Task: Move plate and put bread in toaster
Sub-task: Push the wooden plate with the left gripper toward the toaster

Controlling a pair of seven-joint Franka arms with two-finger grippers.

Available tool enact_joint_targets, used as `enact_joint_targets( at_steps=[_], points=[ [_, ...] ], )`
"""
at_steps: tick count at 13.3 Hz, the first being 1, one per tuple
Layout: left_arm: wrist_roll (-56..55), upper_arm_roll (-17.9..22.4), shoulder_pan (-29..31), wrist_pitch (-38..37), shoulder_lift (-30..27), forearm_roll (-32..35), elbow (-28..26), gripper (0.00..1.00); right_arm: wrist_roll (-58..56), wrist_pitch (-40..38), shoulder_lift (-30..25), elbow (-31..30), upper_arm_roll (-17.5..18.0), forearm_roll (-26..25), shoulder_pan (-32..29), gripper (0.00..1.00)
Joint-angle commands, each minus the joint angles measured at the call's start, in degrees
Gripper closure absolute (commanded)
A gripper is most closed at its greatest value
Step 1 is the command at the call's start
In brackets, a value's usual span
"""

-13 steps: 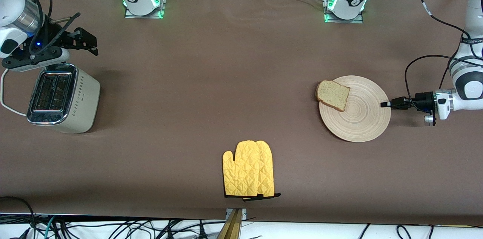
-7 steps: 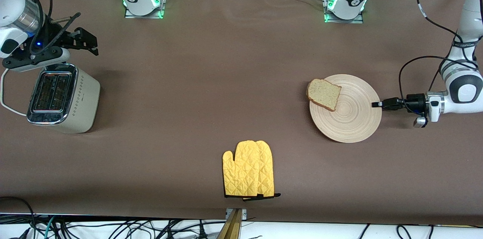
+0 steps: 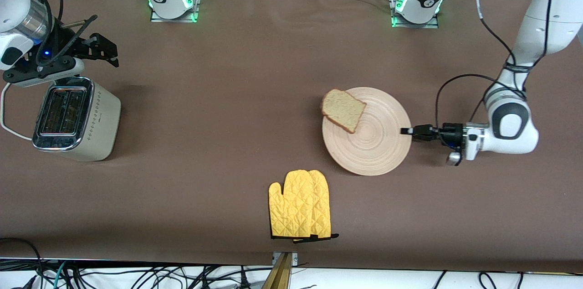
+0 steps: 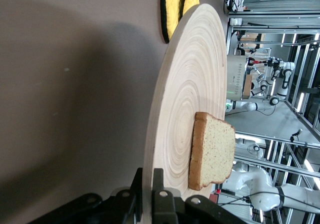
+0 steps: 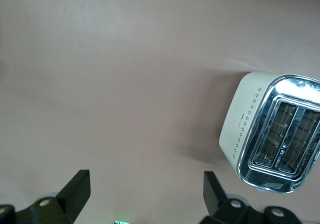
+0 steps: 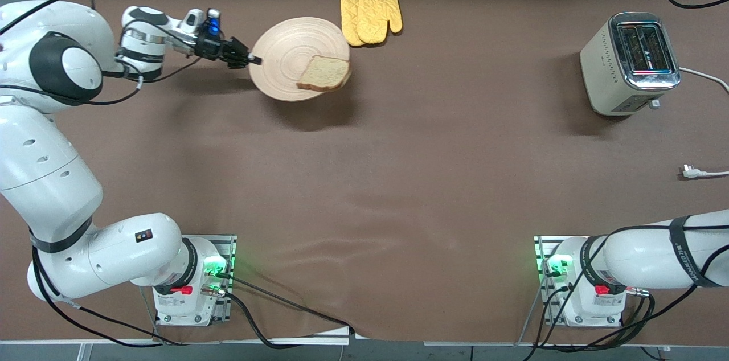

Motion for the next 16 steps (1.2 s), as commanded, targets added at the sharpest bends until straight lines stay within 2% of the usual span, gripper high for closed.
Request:
enact_joint_targets(
  at_steps=[1,5,7,10,16],
  points=[
    [0.25,-5.33,0.17,5.35,-1.2,-3.83,-4.26,1.0,-0.9,0.24,-0.03,0.14,0.22,-0.58,-0.04,0.0],
    [0.34,-13.69,-2.02,18.88,-1.03,-4.62,-8.3,1.0,-0.9,1.38,1.82,0.14,0.31,-0.05,-0.04,0.0],
    [1.48,-16.07,-4.21,24.25,-0.94,-11.45,-10.5,1.0,-0.9,2.35,2.52,0.05,0.31,0.12,-0.04,0.0],
    [3.33,-16.08,-8.18,26.56,-0.33,-14.81,-10.51,1.0,-0.81,4.19,3.92,0.05,0.31,0.3,-0.04,0.0],
    [12.38,-15.73,-7.74,26.56,3.19,-14.91,-10.51,1.0,-0.11,5.51,4.72,-0.39,0.4,2.05,0.39,0.0]
  ],
)
